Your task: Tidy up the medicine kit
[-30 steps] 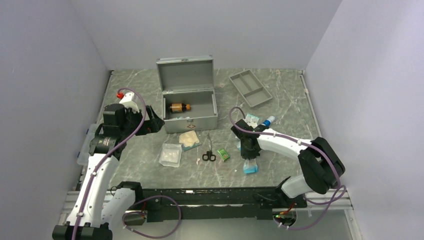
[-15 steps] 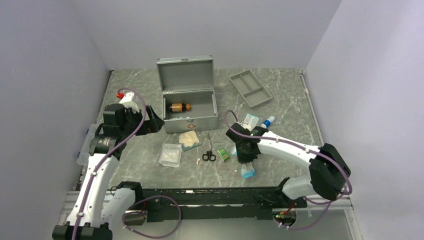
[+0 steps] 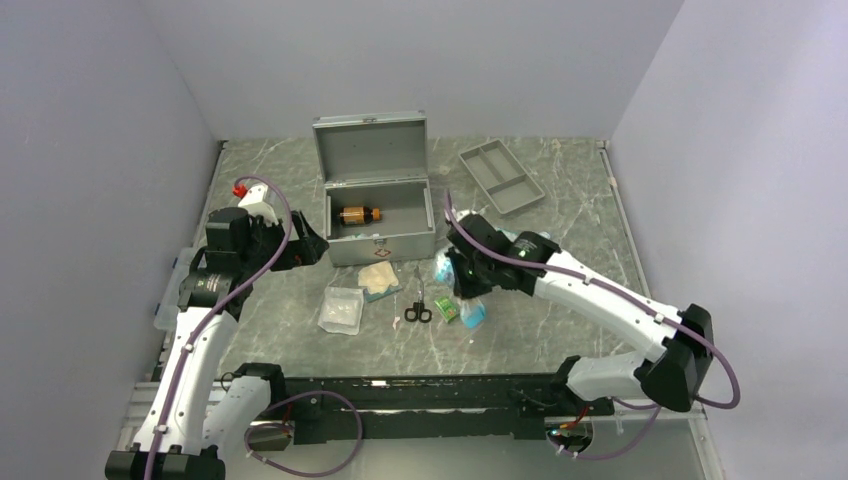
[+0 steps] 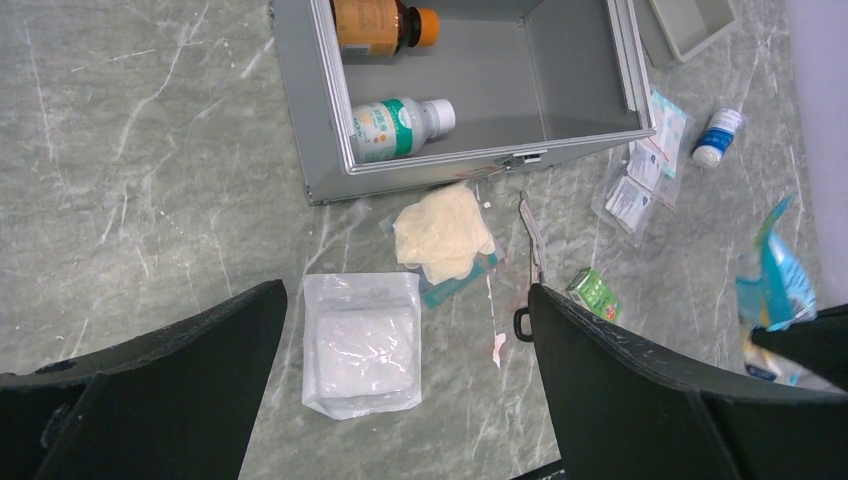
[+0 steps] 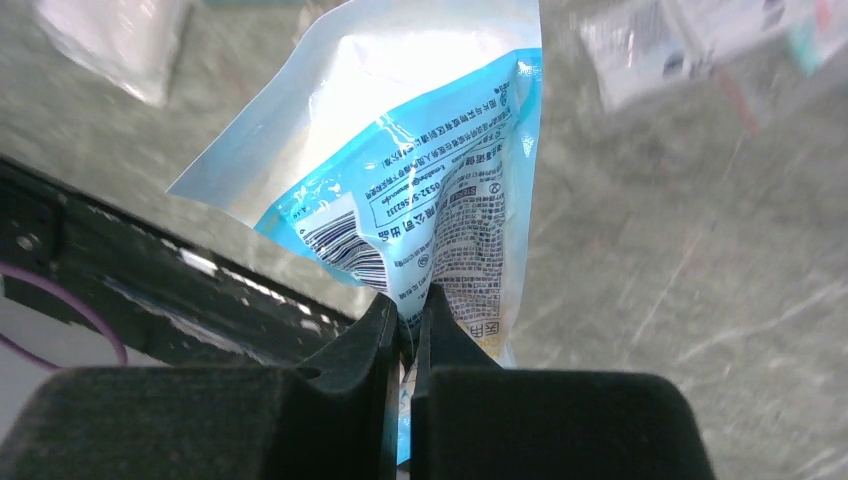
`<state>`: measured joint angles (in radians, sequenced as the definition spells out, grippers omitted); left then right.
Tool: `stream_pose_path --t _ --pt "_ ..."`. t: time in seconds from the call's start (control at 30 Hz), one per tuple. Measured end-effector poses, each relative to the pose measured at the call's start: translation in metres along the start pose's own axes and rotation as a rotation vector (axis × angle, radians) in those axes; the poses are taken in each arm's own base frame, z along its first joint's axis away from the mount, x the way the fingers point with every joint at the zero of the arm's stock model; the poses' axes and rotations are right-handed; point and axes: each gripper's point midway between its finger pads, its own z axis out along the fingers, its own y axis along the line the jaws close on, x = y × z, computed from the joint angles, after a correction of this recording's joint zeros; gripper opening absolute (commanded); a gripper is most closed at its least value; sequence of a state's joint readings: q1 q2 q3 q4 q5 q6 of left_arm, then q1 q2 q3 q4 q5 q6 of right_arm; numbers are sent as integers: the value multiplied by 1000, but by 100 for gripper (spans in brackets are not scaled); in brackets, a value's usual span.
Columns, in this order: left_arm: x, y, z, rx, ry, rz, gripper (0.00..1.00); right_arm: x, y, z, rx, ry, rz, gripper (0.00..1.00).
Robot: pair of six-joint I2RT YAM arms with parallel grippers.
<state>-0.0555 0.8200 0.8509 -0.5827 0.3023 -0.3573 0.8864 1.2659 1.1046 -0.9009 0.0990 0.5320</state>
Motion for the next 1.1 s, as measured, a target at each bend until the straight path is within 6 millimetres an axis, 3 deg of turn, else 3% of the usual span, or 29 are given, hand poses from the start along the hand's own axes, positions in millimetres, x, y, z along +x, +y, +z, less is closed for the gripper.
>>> stream_pose_path --t 0.17,0.4,0.73,0.87,1.1 --pt "0 0 -1 1 -4 1 99 -57 17 -5 -1 -118 -109 0" --pt "-1 -1 -1 2 -5 2 99 -111 31 17 40 -203 -290 0" --pt "-1 -1 -3 4 -12 4 99 -199 70 53 43 -355 -636 0" --pt "-1 -2 -4 6 -19 7 99 -218 82 81 43 -353 -769 0" --pt "-2 -2 -5 7 -21 7 99 -219 83 128 7 -282 -926 0"
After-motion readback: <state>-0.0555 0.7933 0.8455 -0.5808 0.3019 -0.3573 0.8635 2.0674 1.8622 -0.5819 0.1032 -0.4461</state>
